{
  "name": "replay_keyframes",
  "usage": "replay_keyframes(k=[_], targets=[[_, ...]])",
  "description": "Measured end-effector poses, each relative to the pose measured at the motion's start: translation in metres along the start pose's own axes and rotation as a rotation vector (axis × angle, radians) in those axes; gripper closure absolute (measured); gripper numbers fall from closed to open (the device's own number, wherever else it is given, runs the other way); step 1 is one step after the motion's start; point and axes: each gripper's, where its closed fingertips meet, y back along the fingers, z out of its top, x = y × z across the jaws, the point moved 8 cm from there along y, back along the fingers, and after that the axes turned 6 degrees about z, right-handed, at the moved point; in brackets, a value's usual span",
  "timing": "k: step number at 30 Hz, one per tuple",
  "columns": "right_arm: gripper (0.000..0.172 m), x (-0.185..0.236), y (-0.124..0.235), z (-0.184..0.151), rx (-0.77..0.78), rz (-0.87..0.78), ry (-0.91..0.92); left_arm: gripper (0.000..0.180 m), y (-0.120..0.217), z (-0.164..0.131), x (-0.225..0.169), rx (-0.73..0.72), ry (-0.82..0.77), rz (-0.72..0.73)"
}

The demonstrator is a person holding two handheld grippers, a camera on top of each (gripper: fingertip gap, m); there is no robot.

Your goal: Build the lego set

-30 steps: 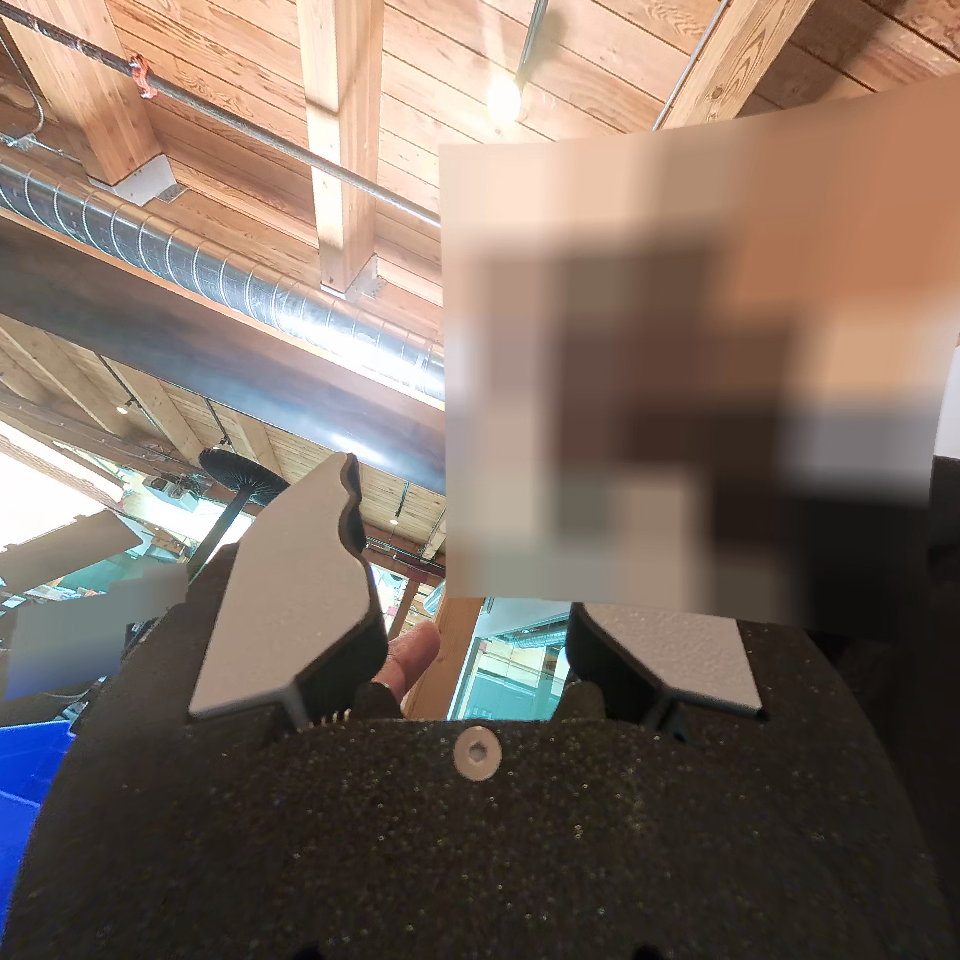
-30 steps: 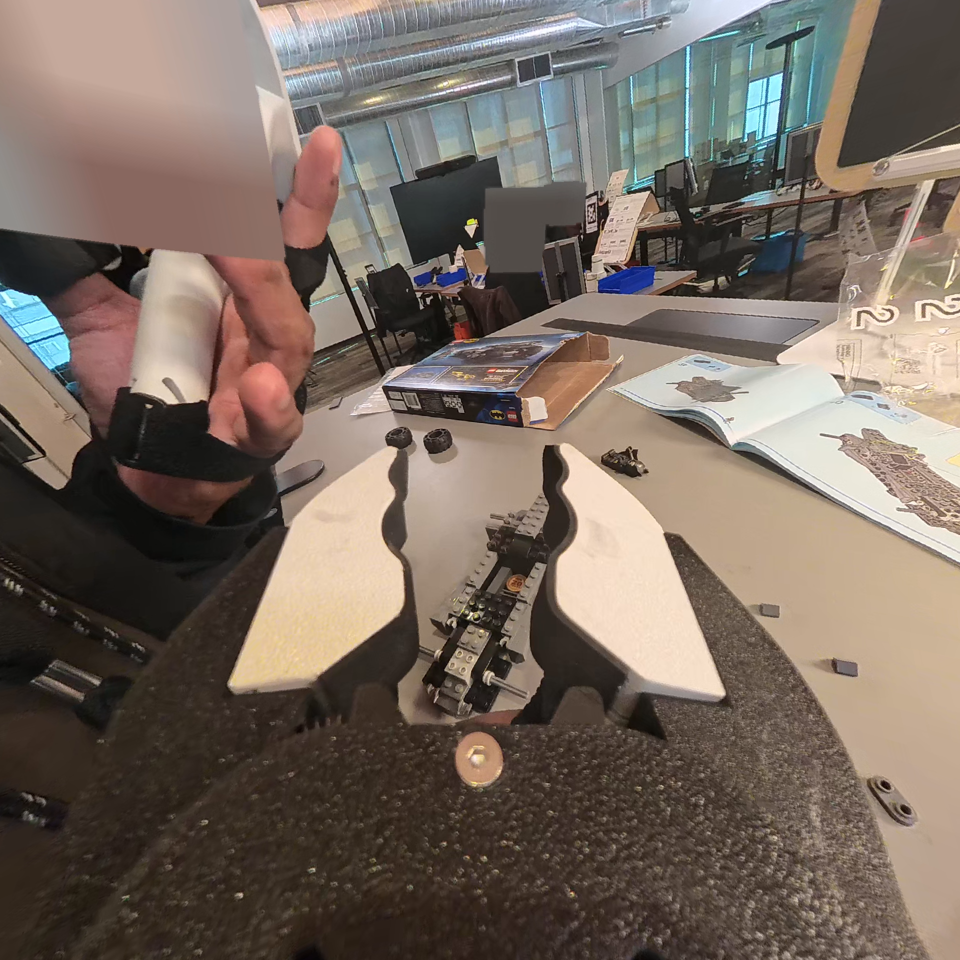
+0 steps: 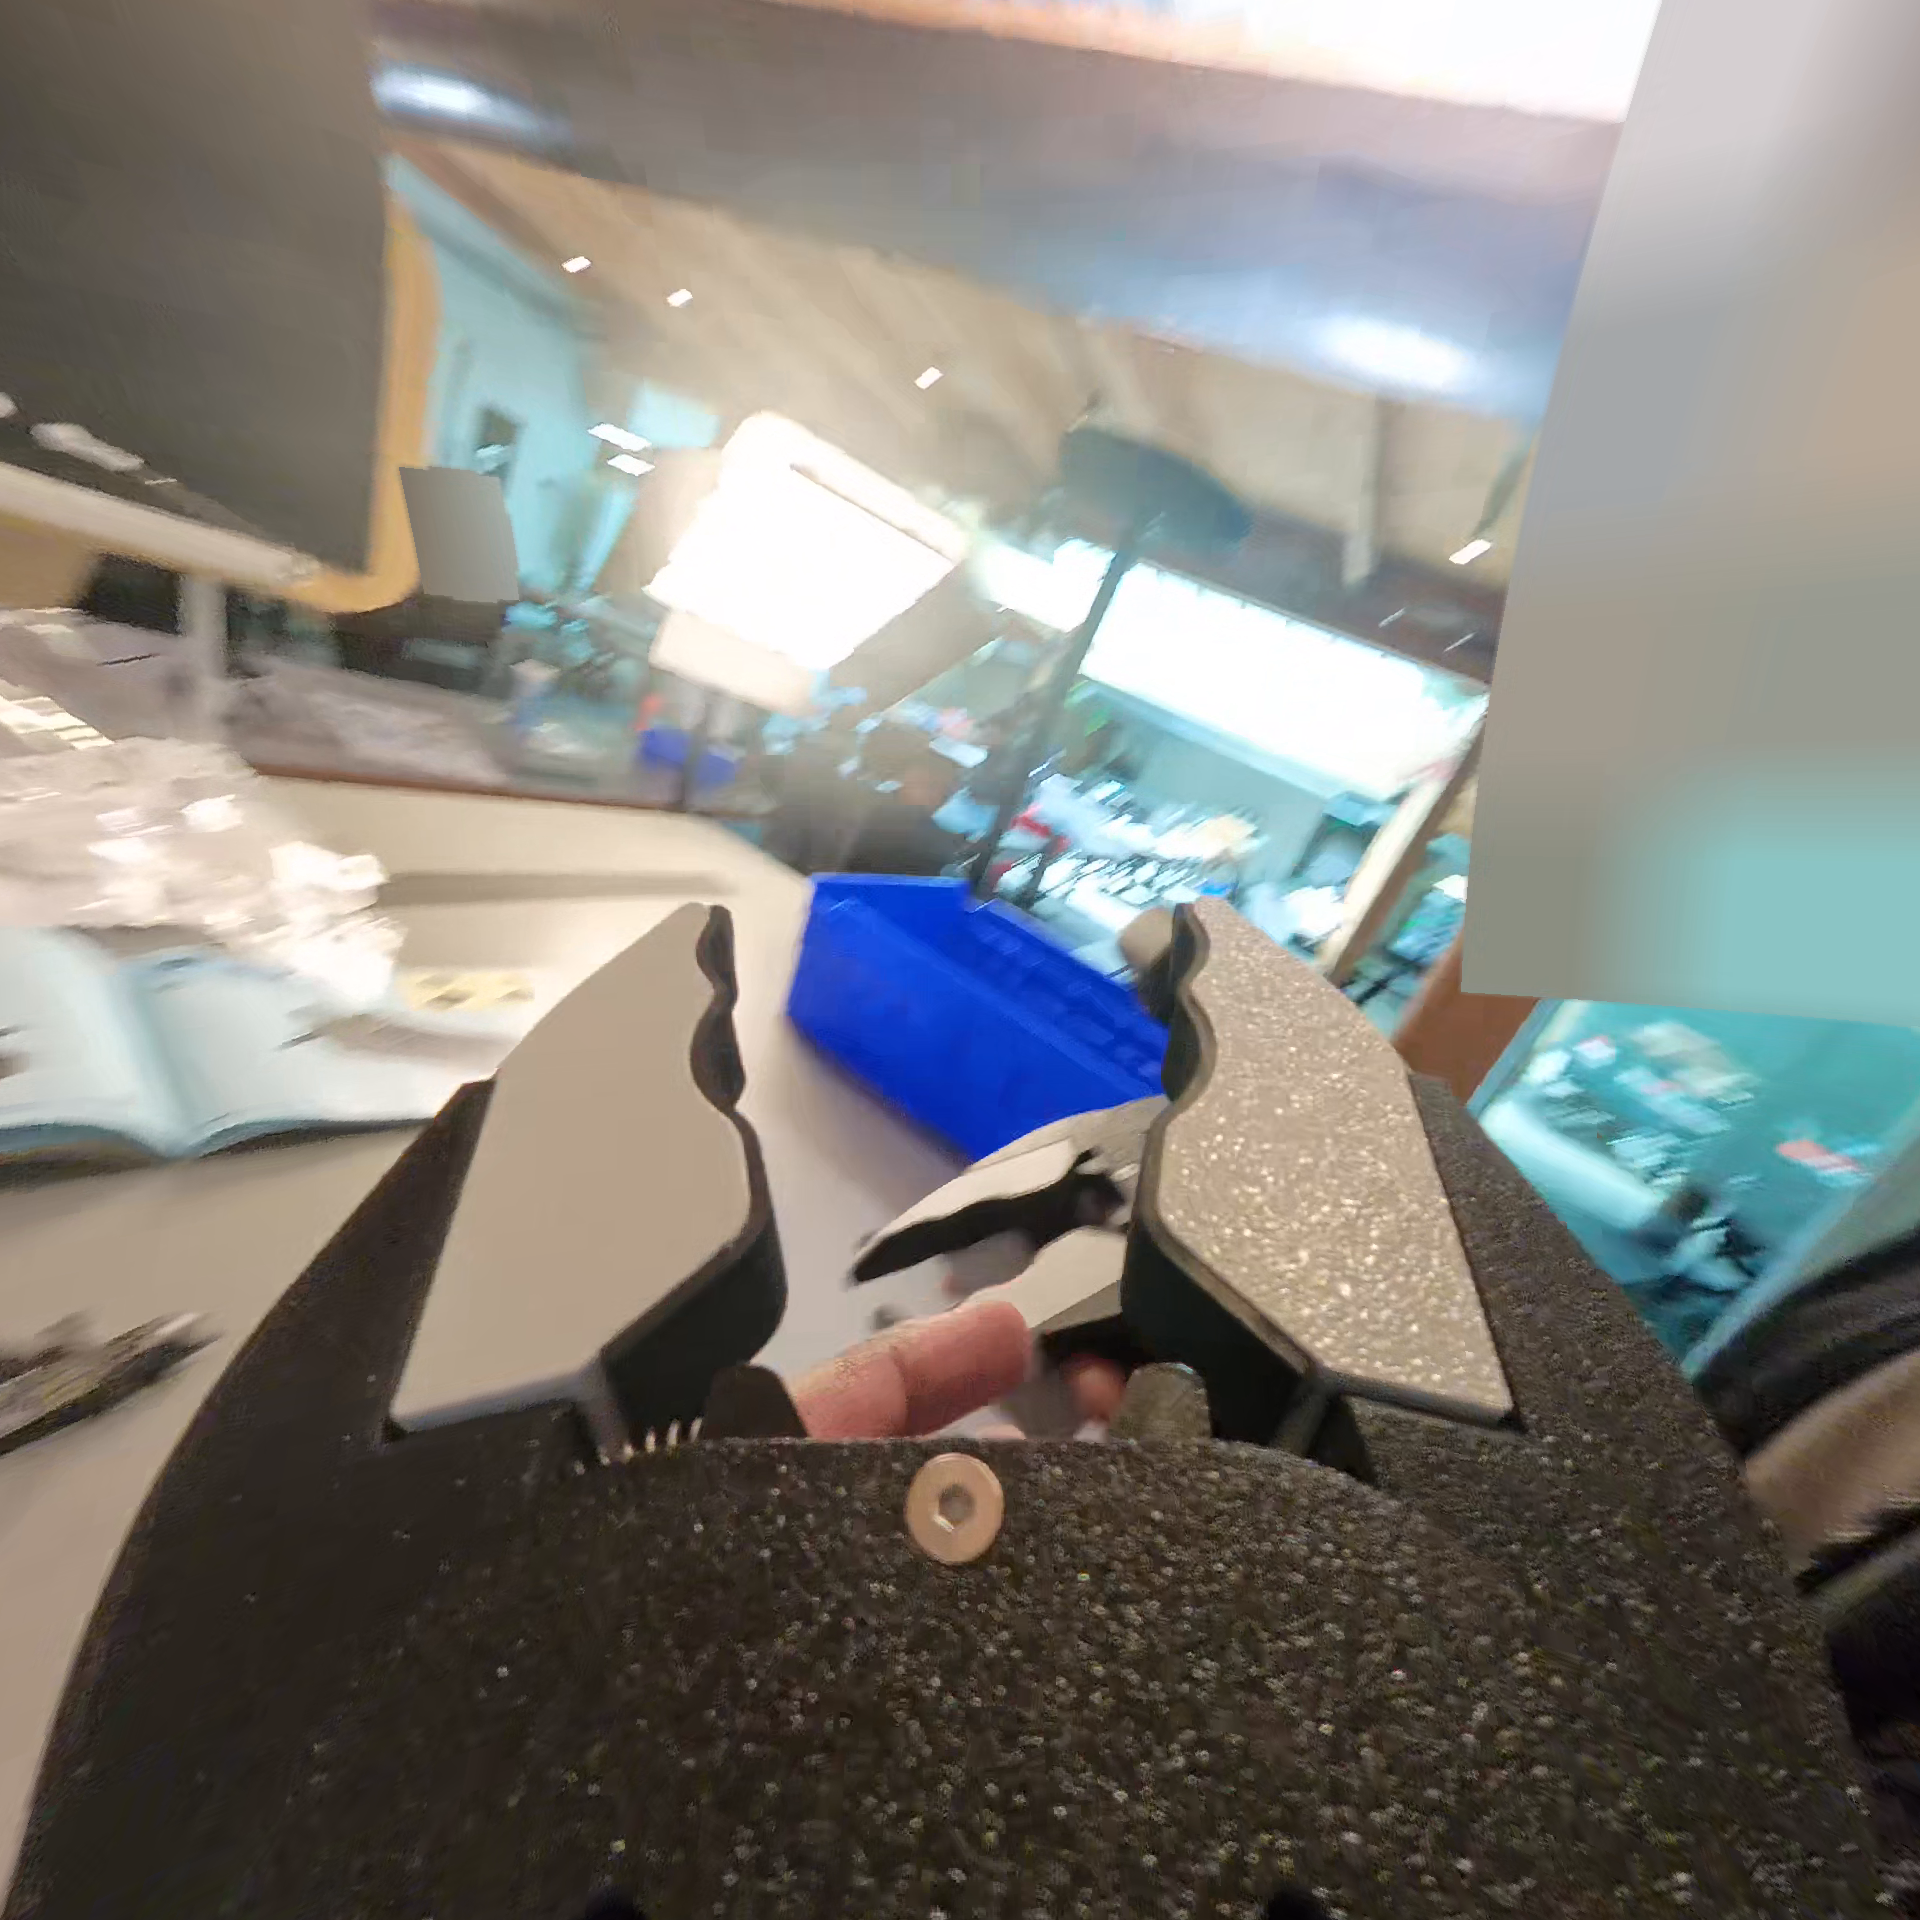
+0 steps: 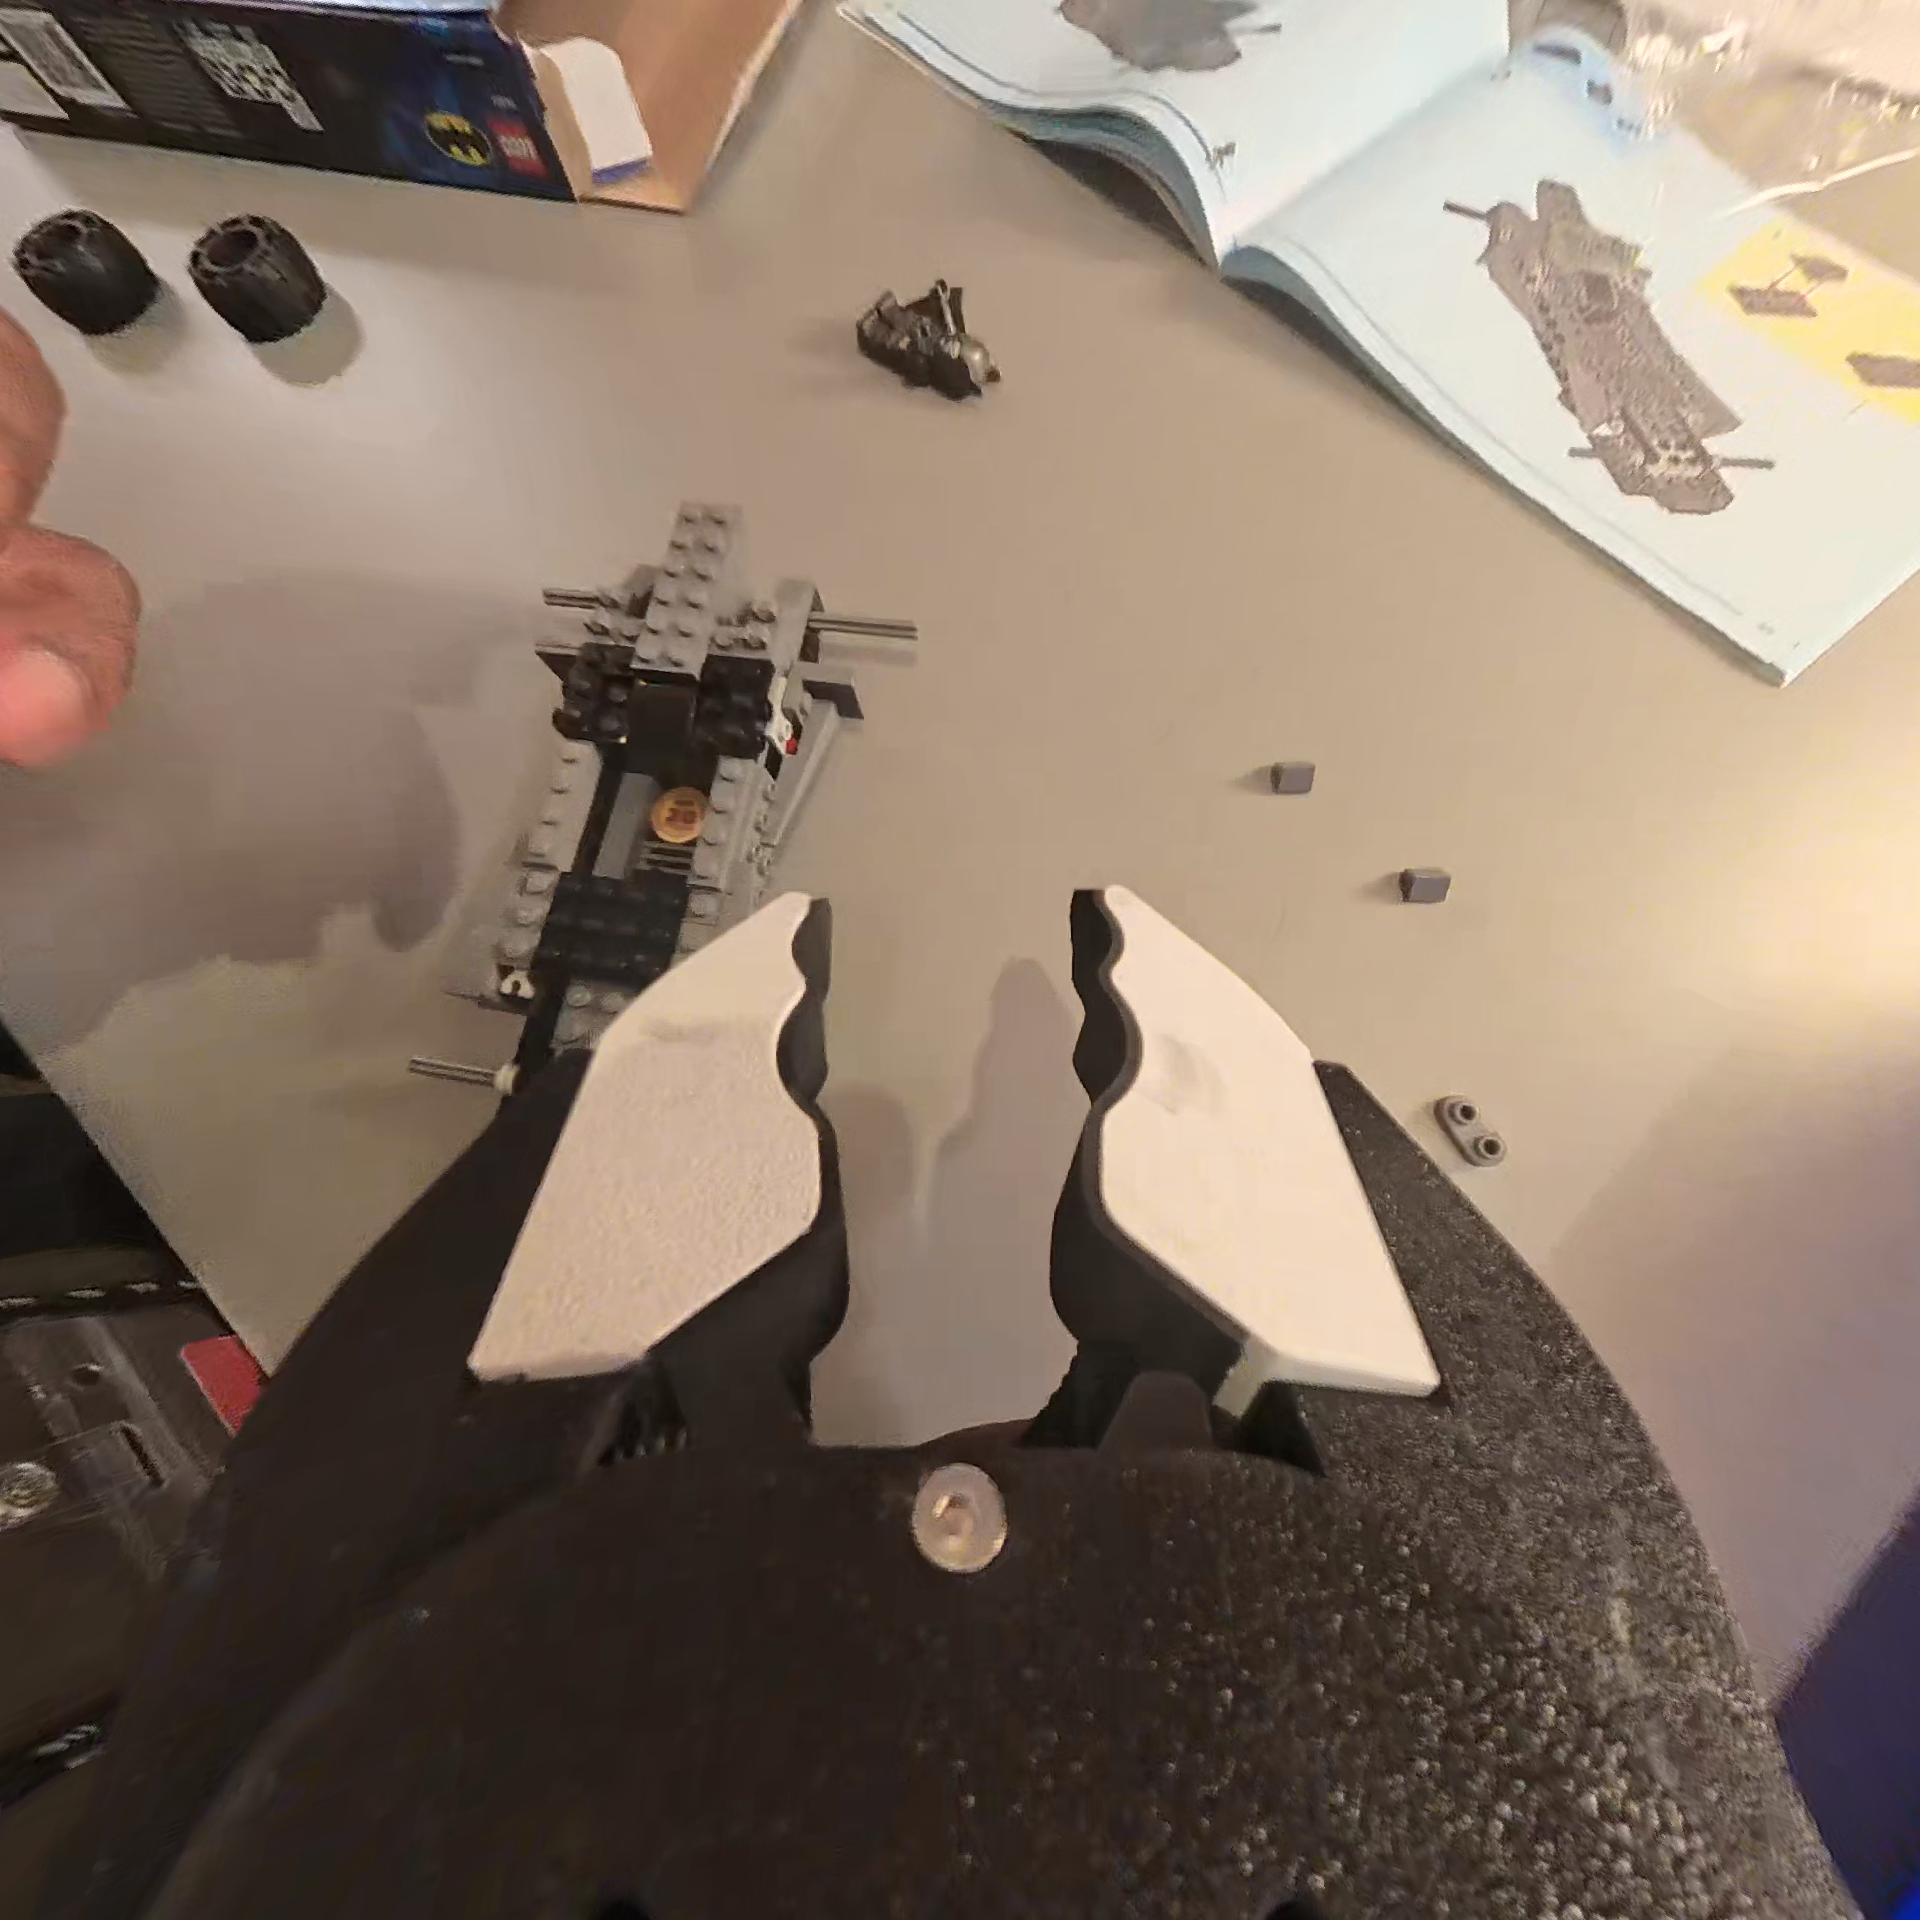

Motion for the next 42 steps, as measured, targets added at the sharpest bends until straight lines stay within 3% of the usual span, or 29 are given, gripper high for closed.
replay_keyframes(k=[5,10,17,27,33,42], targets=[[0.126,0.001,-0.006,-0.001,0.024,-0.014,0.003,0.101,0.011,-0.017,0.037,0.171,-0.244,0.278],[0.126,0.003,-0.009,-0.001,0.031,-0.004,0.003,0.099,0.019,-0.029,0.056,0.246,-0.344,0.368],[0.126,-0.008,-0.002,-0.008,0.019,0.000,-0.048,0.090,0.033,-0.041,0.066,0.329,-0.298,0.360],[0.131,-0.056,0.035,-0.040,0.047,-0.025,-0.066,0.090,0.059,-0.054,0.068,0.360,-0.199,0.219],[0.134,-0.063,0.028,-0.040,0.117,0.053,0.066,0.090,0.061,-0.063,0.065,0.415,-0.216,0.102],[0.141,-0.062,0.007,-0.040,0.264,0.021,-0.004,0.090,0.061,-0.070,0.064,0.455,-0.232,0.076]])
